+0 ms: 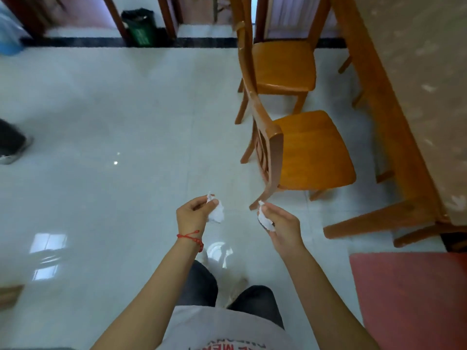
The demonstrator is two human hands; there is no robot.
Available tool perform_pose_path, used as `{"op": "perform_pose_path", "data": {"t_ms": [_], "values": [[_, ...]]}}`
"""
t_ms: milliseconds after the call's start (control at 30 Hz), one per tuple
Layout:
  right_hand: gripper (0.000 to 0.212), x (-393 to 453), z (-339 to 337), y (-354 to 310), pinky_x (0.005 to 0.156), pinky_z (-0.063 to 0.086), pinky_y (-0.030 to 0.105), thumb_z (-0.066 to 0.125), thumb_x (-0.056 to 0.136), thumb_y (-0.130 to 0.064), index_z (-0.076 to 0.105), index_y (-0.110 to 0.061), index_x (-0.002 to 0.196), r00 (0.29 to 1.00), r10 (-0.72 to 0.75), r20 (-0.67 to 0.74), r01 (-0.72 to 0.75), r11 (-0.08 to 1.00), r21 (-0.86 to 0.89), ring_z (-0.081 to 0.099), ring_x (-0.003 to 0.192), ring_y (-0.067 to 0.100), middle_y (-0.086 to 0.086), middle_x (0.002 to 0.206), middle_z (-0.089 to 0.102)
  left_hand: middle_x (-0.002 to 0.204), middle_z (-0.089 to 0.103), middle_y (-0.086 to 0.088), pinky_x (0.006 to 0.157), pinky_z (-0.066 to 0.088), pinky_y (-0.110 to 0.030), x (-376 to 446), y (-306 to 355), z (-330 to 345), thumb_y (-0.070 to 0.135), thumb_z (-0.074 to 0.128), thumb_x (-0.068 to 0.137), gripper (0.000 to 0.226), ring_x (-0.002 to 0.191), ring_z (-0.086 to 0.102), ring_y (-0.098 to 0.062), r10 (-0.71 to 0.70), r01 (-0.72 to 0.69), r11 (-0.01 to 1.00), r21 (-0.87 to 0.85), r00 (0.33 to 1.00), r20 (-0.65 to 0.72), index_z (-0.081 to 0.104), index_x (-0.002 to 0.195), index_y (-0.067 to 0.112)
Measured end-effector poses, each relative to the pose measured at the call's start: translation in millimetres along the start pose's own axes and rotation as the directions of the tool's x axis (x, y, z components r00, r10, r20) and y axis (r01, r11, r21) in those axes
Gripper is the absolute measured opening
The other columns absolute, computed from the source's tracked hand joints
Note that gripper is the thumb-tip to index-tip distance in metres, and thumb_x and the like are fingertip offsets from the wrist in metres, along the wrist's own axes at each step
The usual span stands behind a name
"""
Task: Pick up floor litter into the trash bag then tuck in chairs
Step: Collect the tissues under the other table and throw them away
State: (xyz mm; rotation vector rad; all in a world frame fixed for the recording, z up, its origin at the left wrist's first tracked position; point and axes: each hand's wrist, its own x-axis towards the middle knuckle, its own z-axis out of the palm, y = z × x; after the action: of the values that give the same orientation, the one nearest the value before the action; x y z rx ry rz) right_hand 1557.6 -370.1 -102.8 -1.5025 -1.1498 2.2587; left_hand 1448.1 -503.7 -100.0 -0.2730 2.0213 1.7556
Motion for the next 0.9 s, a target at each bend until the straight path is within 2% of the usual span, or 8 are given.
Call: {"op": "perform_pose_path", "data": {"t_ms": [133,333,467,533,600,667,800,900], "values": [[0.011,1,42,10,0.093,0.048,0.031,0.066,0.081,-0.002,0.068,0.0,0.091,0.992,0.055,0.114,-0.053,0.998,-0.027,0.06,0.07,0.015,-0.002,0.061,0.063,0.085,0.066,-0.002,0.068,0.048,-0.014,7,3,-50,0.004,0.07,0.076,0.02,0.076,0.06,-0.009,-0.001,-0.005,0.999,-0.04,0.99,-0.144,0.069,0.096,0.002],[0.018,-3,118,28,0.079,0.045,0.023,0.06,0.083,0.002,0.065,0.004,0.1,0.958,0.093,0.273,-0.06,0.99,-0.124,0.055,0.063,0.013,-0.003,0.047,0.054,0.078,0.065,0.006,0.069,0.048,-0.018,24,6,-121,0.002,0.07,0.075,0.016,0.073,0.059,-0.007,-0.027,-0.009,0.993,-0.115,0.951,-0.309,0.069,0.092,0.004],[0.009,-1,173,36,0.076,0.05,0.021,0.061,0.082,0.002,0.067,-0.001,0.088,0.955,0.117,0.273,-0.072,0.983,-0.167,0.059,0.072,0.016,0.005,0.06,0.059,0.079,0.066,0.006,0.068,0.047,-0.016,46,10,-163,0.003,0.071,0.075,0.017,0.075,0.06,-0.008,-0.055,-0.007,0.987,-0.161,0.924,-0.377,0.07,0.091,0.005],[0.011,2,203,42,0.075,0.05,0.022,0.061,0.082,0.002,0.066,0.004,0.091,0.956,0.125,0.266,-0.076,0.979,-0.188,0.059,0.072,0.017,0.009,0.069,0.058,0.079,0.066,0.004,0.064,0.047,-0.013,64,13,-186,0.003,0.071,0.075,0.018,0.075,0.06,-0.009,-0.066,-0.004,0.985,-0.171,0.914,-0.401,0.069,0.092,0.005],[0.017,6,232,48,0.076,0.049,0.023,0.061,0.082,0.002,0.064,0.013,0.095,0.956,0.138,0.257,-0.086,0.976,-0.201,0.058,0.069,0.016,0.009,0.071,0.057,0.079,0.066,0.002,0.06,0.048,-0.008,84,17,-208,0.002,0.07,0.075,0.018,0.073,0.06,-0.007,-0.068,-0.006,0.984,-0.176,0.91,-0.41,0.069,0.093,0.003],[0.011,12,258,53,0.076,0.049,0.023,0.061,0.081,0.003,0.067,0.01,0.086,0.956,0.15,0.251,-0.103,0.976,-0.191,0.057,0.064,0.015,0.009,0.068,0.055,0.078,0.066,0.003,0.059,0.048,-0.006,105,23,-228,0.002,0.07,0.075,0.018,0.071,0.059,-0.005,-0.069,-0.004,0.984,-0.176,0.91,-0.409,0.07,0.092,0.002],[0.01,22,310,60,0.068,0.054,0.02,0.061,0.082,0.003,0.069,-0.003,0.083,0.963,0.16,0.215,-0.13,0.981,-0.146,0.064,0.063,0.011,0.003,0.065,0.065,0.074,0.065,0.005,0.064,0.049,-0.01,148,36,-264,0.002,0.071,0.074,0.016,0.067,0.06,-0.002,-0.075,0.008,0.987,-0.163,0.91,-0.408,0.07,0.09,0.003],[0.009,31,343,63,0.072,0.054,0.022,0.06,0.083,0.003,0.066,0.001,0.09,0.965,0.171,0.198,-0.142,0.978,-0.152,0.064,0.068,0.012,0.003,0.069,0.066,0.075,0.066,0.006,0.069,0.049,-0.017,176,45,-286,0.002,0.07,0.074,0.015,0.071,0.06,-0.006,-0.081,0.02,0.988,-0.154,0.915,-0.396,0.07,0.089,0.004]]}}
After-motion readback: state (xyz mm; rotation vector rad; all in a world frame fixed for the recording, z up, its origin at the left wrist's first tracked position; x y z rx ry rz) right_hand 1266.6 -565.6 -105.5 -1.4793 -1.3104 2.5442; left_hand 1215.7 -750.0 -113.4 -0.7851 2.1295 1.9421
